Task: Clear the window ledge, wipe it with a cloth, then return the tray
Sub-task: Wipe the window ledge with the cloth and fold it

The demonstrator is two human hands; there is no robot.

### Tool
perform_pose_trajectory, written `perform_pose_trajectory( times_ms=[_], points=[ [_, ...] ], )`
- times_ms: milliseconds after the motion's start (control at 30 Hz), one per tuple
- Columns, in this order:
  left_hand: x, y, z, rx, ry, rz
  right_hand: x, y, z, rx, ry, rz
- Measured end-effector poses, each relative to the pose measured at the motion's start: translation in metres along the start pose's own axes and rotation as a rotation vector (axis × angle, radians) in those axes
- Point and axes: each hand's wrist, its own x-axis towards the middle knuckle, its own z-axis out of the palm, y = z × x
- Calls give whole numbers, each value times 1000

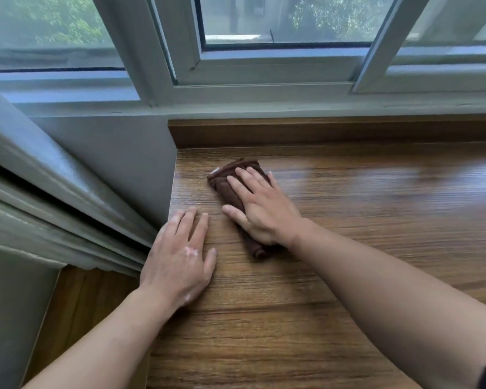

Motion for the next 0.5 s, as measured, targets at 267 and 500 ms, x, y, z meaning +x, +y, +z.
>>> perform_pose_trajectory(
  times_ms=[267,500],
  points=[
    [3,12,-6,32,-18,-50,46,24,-5,4,40,47],
    [5,12,-6,74,-48,-11,19,57,-10,-1,78,189]
  ],
)
